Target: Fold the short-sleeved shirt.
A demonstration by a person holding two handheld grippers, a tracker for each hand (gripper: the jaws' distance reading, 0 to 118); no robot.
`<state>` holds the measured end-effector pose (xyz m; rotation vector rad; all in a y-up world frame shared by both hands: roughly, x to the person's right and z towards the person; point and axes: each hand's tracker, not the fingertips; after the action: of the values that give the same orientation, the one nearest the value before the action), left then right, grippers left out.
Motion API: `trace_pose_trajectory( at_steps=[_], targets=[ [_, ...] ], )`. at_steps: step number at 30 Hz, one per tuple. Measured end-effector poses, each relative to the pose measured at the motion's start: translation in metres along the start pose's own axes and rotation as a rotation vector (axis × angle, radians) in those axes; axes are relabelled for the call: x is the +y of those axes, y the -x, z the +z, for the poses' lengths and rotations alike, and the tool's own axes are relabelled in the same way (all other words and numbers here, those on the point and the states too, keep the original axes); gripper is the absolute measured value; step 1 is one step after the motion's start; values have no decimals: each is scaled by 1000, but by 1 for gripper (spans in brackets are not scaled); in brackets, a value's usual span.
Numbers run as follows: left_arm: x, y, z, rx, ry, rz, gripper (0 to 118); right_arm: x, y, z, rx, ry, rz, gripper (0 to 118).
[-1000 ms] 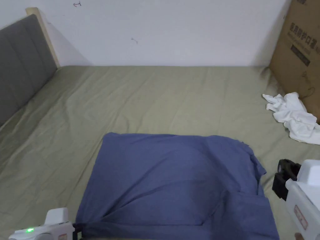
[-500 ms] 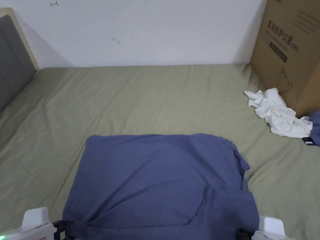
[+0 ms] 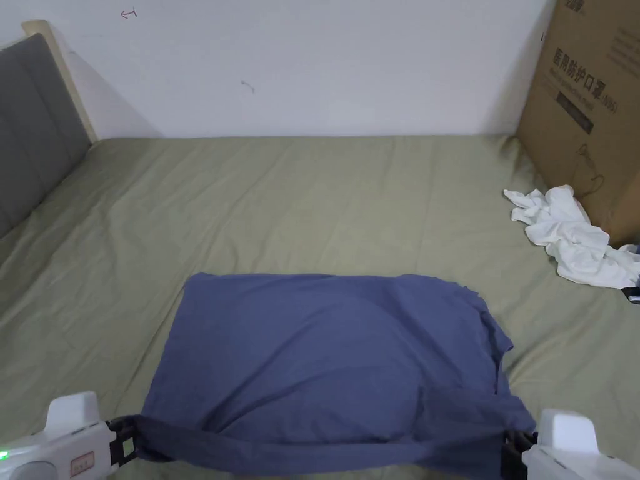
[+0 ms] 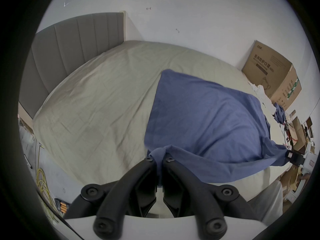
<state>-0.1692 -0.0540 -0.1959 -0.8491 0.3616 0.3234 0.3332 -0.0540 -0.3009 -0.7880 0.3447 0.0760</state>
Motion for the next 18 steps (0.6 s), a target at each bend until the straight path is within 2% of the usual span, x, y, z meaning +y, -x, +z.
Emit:
trace_pose_trajectory(
  at_steps=[4,8,12,18],
  targets=[
    [33,4,-12,-9,-42,-6,3,43,-4,-5,-1,-63,18,8],
    [72,-1,-39,1,-73,-12,3,82,-18,-43,-20,-59,32,8],
    [104,-15,-79,-12,-52,-23,3,104,-28,-96,-49,24,42,8],
    [116,-38,-167,73,84,-141,3,111,-30,-172,-85,147,69,8]
  ],
)
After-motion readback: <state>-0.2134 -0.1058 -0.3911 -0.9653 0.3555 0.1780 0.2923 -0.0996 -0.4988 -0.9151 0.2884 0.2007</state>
